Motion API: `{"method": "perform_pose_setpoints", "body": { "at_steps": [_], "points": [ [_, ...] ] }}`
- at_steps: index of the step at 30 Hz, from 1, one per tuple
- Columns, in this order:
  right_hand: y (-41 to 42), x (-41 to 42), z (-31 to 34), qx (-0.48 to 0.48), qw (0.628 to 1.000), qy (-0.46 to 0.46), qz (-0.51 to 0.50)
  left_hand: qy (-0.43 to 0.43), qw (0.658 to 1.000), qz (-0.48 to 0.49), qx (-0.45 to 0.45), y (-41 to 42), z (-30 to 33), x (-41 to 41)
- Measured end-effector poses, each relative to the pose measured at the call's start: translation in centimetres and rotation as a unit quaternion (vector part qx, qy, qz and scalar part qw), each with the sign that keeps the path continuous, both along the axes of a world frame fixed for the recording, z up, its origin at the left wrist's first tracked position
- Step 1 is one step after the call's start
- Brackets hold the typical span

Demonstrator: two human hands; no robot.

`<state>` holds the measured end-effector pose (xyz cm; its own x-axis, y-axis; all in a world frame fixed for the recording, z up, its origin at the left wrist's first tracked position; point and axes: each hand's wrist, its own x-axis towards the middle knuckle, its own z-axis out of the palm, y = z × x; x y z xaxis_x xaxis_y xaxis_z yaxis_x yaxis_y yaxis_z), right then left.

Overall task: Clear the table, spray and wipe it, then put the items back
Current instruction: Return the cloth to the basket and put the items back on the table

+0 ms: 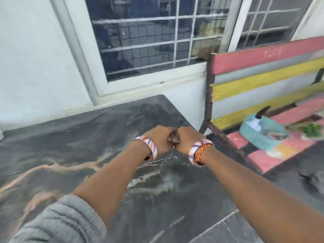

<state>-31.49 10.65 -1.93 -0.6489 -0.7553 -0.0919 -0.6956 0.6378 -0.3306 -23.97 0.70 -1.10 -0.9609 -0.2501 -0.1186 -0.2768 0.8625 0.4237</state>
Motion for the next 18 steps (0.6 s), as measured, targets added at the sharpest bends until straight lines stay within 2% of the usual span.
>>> {"method": "perform_pose_setpoints", "body": {
  "at_steps": [7, 11, 18],
  "points": [
    [17.9, -11.2, -0.3, 0.037, 0.992, 0.012, -0.121, -0.031, 0.986, -0.162, -0.026, 15.5, -0.3, -14.1],
    [24.5, -16.1, -1.8, 0.024, 0.983, -0.001, -0.182, -0.052, 0.967, -0.245, -0.051, 22.5, -0.6, -20.6],
    [31.8, -28.8, -4.5, 0.043, 0.969, -0.038, -0.238, -0.073, 0.957, -0.279, -0.04, 28.8, -5.2, -35.1]
  ]
}}
